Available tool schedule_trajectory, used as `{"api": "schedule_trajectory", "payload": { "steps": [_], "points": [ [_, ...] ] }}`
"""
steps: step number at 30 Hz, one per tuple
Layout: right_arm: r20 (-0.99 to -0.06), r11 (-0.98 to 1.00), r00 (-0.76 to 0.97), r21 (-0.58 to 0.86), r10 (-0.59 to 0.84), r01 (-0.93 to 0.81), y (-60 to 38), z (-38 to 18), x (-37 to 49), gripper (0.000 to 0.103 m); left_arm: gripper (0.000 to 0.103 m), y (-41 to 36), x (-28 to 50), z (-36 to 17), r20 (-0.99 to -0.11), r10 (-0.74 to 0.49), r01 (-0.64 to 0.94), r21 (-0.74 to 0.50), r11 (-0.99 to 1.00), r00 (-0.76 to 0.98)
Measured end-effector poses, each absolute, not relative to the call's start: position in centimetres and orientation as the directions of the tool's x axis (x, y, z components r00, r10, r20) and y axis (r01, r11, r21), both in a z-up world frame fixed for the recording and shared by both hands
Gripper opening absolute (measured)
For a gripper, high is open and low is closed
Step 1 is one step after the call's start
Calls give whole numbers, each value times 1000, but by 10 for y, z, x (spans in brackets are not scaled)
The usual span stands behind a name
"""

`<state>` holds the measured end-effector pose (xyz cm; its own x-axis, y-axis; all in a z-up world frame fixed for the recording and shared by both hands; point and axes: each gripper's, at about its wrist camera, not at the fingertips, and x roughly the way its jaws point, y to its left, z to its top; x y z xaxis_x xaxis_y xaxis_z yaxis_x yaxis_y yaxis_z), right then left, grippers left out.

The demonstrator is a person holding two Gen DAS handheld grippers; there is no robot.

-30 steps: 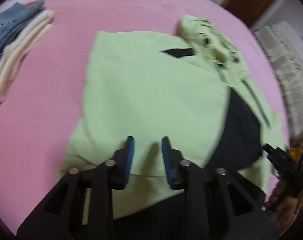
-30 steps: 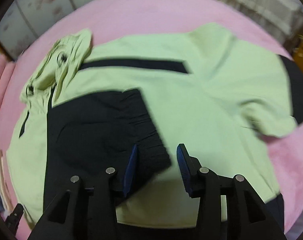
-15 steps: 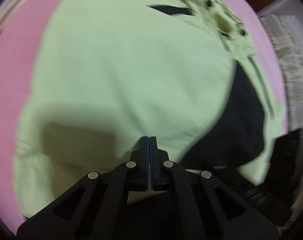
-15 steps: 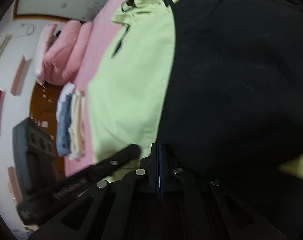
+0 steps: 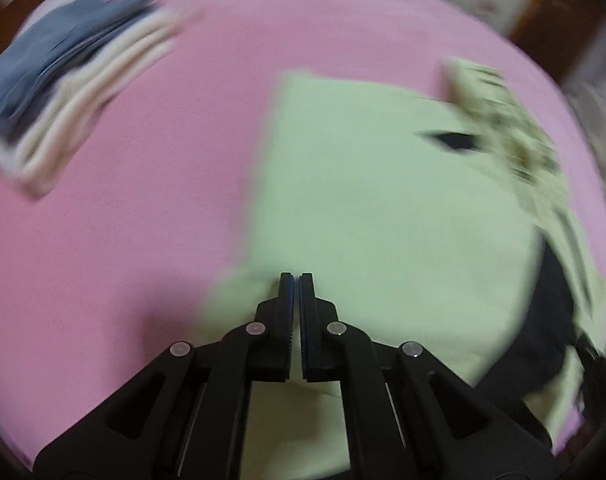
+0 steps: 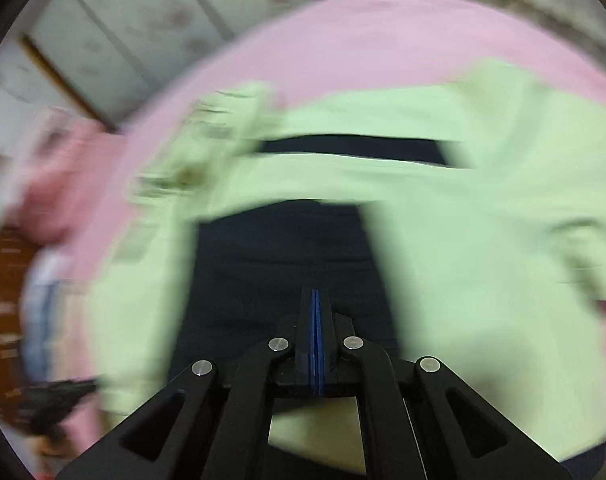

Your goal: Fold large clothes

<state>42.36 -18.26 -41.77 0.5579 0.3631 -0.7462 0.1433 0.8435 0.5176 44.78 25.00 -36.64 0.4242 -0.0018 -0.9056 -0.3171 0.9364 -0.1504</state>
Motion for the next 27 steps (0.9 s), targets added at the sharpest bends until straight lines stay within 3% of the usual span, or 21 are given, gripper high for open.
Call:
{"api": "schedule_trajectory", "payload": {
  "steps": [2,5,8,10,12,18,22,24,27],
  "points": [
    [-670,717,427,694,608,68,-139,-438,434,0,1,220,455,-365,-904,-131,-217,-235,947,406],
    [-629,631,258,771,733,86,-87,-476,442,0,1,192,475,-383,-915,-199,-122,-256,959,351],
    [-682,672,248,728,689,135,-77,-498,453,0,1,198,496,-403,-925,-198,-100,-242,965,325],
    [-676,664,284,732,680,153,-92,-504,468,0,1,220,506,-404,-902,-250,-133,-313,941,351],
    [-656,655,373,741,657,148,-130,-497,474,0,1,246,510,-404,-897,-225,-192,-315,930,379],
    [-792,806,524,514,315,293,-247,-473,479,0,1,327,504,-404,-878,-131,-368,-323,872,460],
    [-835,851,517,402,190,336,-244,-454,477,0,1,328,507,-383,-874,-109,-370,-310,876,473],
    [-783,861,577,442,234,251,-214,-439,472,2,1,313,507,-371,-842,-211,-234,-364,902,496],
    [-695,788,515,613,501,61,-142,-441,486,2,1,263,527,-371,-836,-327,-130,-421,898,441]
  ]
}}
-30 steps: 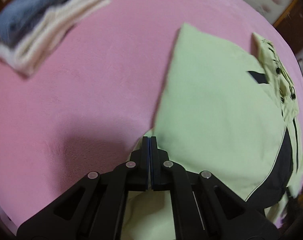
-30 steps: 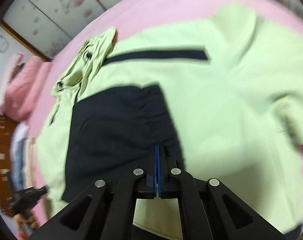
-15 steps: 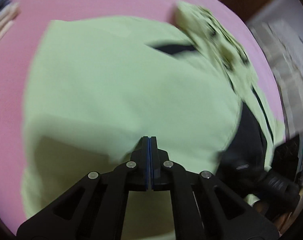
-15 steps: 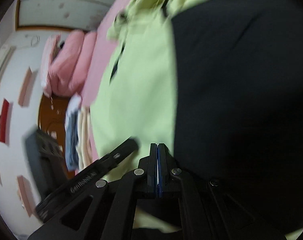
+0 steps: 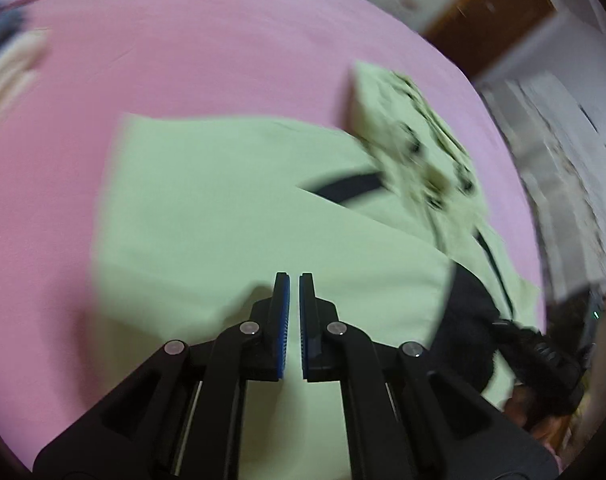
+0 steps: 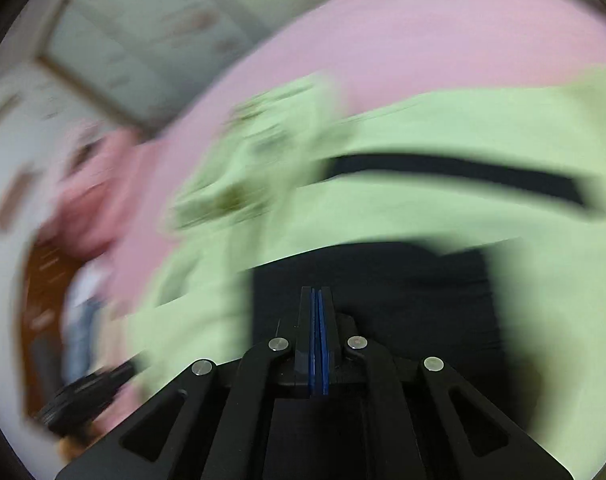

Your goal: Fold large clothes

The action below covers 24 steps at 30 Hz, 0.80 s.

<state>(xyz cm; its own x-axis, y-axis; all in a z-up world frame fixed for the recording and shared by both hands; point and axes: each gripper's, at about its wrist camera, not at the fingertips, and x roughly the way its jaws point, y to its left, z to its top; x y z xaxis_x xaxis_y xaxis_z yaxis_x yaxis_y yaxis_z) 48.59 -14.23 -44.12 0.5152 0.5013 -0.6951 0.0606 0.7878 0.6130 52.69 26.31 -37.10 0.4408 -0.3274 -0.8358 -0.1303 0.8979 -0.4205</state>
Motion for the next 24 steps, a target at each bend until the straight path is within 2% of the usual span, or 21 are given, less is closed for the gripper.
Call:
{"api": "schedule_trajectory", "payload": {
  "steps": [1,5,9,12,14,16,17,21,24],
  "points": [
    [-677,745,453,666,580,42,-118,-450,493,2,1,251,535,-376,-845,-344,-137,-430,893,411],
    [-626,624,325,772,709,125,-67,-484,509,2,1,218,572,-395,-882,-324,-176,-398,900,341],
    [-709,711,354,687,610,149,-68,-493,518,2,1,224,593,-400,-892,-258,-190,-344,919,370],
    [-703,729,395,675,592,108,-99,-498,527,2,1,255,597,-405,-901,-155,-249,-272,929,405],
    [-671,703,442,701,596,117,-149,-497,527,0,1,295,591,-412,-875,-223,-293,-369,882,430],
    [-746,754,480,615,462,230,-199,-502,550,0,1,330,582,-417,-850,-246,-370,-440,819,466],
    [-751,761,513,596,415,257,-226,-499,543,0,1,341,577,-418,-841,-239,-397,-455,797,485],
    [-802,796,540,492,256,354,-278,-482,520,0,1,365,562,-410,-834,-159,-470,-444,763,529],
    [-828,842,533,407,176,354,-244,-466,511,2,1,338,553,-393,-859,-112,-416,-351,839,499]
  ]
}}
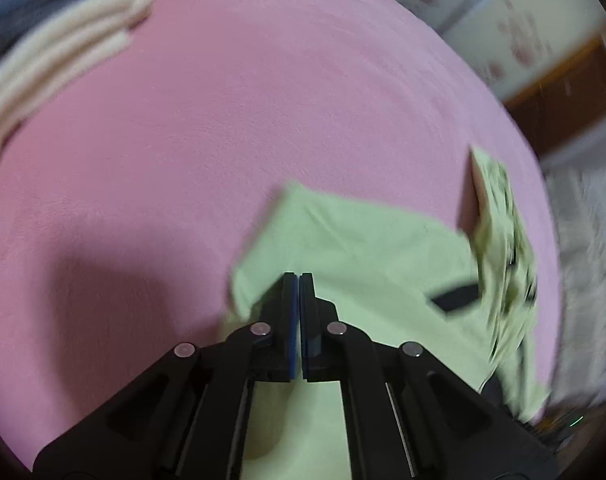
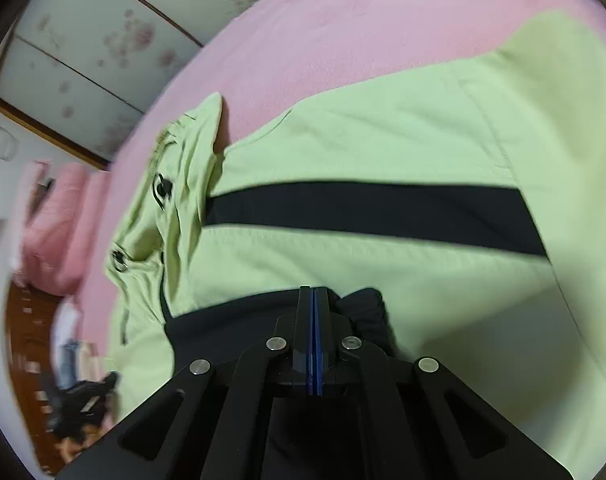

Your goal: Fold large clothes

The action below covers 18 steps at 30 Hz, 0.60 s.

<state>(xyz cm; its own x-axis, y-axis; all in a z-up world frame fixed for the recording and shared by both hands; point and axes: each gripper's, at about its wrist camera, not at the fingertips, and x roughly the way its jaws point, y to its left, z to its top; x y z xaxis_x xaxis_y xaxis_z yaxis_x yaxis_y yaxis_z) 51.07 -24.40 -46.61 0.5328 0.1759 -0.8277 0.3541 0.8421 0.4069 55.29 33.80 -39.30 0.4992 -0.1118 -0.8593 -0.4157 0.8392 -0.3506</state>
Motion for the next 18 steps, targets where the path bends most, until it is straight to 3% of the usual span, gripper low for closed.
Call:
{"api": "schedule_trajectory", "payload": {
  "steps": [3,7,9,13,16,18],
  "points": [
    [-742,802,488,583,460,131,-150,-460,505,2,1,278,539,-387,-869,-244,-266,-381,886,431],
    [-683,699,292,712,669,67,-62,-485,489,2,1,233,509,-395,-902,-298,-205,-370,906,312],
    [-716,725,202,687,669,35,-42,-497,476,2,1,247,485,-394,-914,-300,-218,-362,906,273],
    [-725,741,208,671,656,3,-64,-501,470,2,1,283,448,-408,-908,-321,-300,-395,868,268],
    [-800,823,275,566,533,53,-132,-498,457,2,1,318,430,-412,-938,-215,-373,-309,875,273],
    [-861,877,336,452,382,163,-180,-493,448,2,1,340,409,-404,-927,-217,-402,-333,853,307]
  ]
}}
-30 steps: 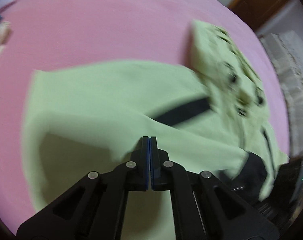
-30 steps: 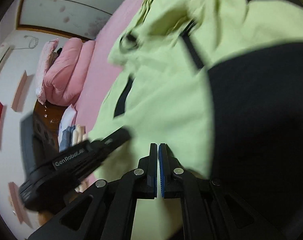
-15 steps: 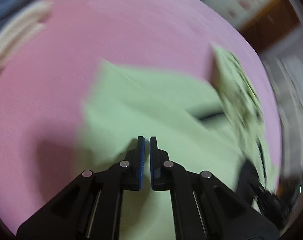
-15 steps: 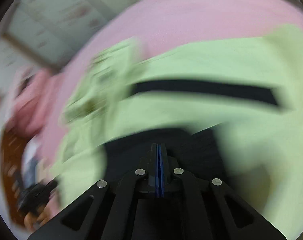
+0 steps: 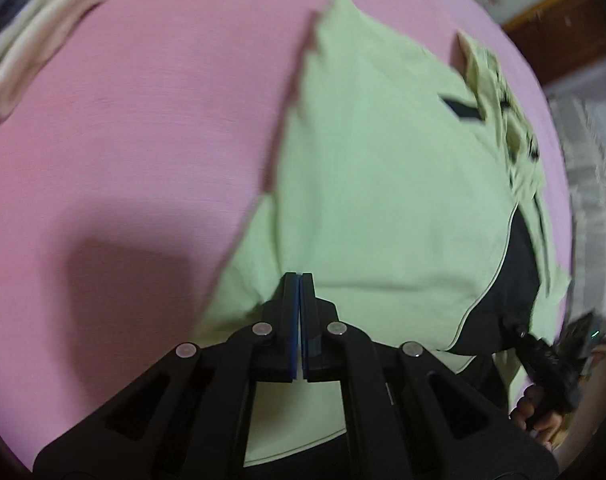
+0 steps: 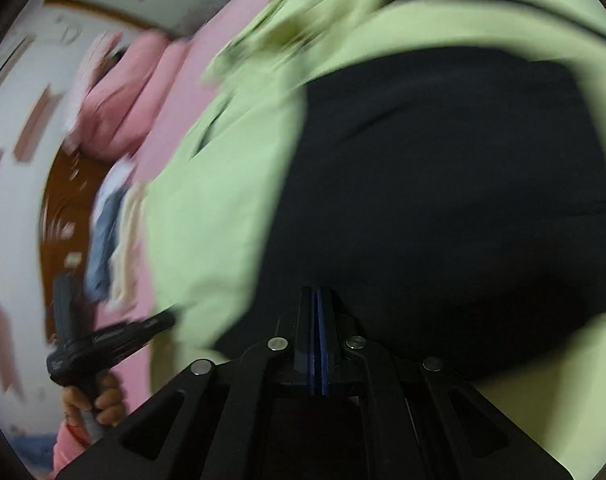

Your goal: Fold large clothes

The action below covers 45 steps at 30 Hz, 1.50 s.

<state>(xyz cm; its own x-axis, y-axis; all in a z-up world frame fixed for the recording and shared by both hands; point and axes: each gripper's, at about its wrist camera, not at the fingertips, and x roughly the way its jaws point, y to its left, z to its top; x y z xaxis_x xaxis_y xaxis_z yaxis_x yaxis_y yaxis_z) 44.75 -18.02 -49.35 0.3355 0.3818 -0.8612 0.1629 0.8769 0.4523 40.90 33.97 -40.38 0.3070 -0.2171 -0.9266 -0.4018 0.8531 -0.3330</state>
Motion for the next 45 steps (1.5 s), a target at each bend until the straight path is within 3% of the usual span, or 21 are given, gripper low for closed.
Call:
{"api": "schedule_trajectory", "payload": {
  "steps": [2,4,7,10,12,13,14,15,16,17,22,35,41,45],
  "points": [
    [-877,873,368,415,308,257,-219,-490,443,2,1,339,404,-398,-936,-173,-411,-293,863,306],
    [-856,819,369,481,361,314,-262,-483,438,1,1,331,402,-393,-946,-118,-391,-236,890,302],
    [-871,844,377,438,314,310,-266,-468,437,2,1,326,401,-378,-957,-52,-387,-164,907,285],
    [-886,878,389,378,252,293,-246,-449,428,14,3,304,402,-366,-962,45,-366,-59,929,269],
    [-885,871,396,379,243,312,-231,-442,419,34,14,293,402,-357,-967,84,-340,-3,941,241],
    [-887,865,391,382,245,324,-200,-438,417,39,36,287,399,-354,-968,94,-320,15,947,232],
    [-891,857,381,386,248,342,-196,-436,409,53,56,280,395,-349,-968,104,-299,31,954,230],
    [-894,851,371,386,250,356,-192,-430,397,69,64,274,391,-345,-965,115,-289,43,956,235],
    [-900,844,358,382,247,376,-187,-428,391,77,70,267,389,-342,-962,127,-280,57,958,242],
    [-908,839,344,371,238,399,-185,-424,382,88,70,258,387,-338,-958,138,-266,70,962,249],
    [-952,843,279,254,130,474,-162,-405,352,89,70,227,368,-322,-963,127,-180,85,980,237],
    [-971,919,239,78,-19,388,-124,-357,308,89,70,165,325,-325,-973,8,20,13,1000,230],
    [-972,932,229,45,-42,360,-133,-365,308,89,70,145,324,-323,-976,8,6,10,1000,219],
    [-972,945,233,41,-38,326,-149,-367,307,89,70,121,324,-316,-966,72,10,77,997,248]
  ]
}}
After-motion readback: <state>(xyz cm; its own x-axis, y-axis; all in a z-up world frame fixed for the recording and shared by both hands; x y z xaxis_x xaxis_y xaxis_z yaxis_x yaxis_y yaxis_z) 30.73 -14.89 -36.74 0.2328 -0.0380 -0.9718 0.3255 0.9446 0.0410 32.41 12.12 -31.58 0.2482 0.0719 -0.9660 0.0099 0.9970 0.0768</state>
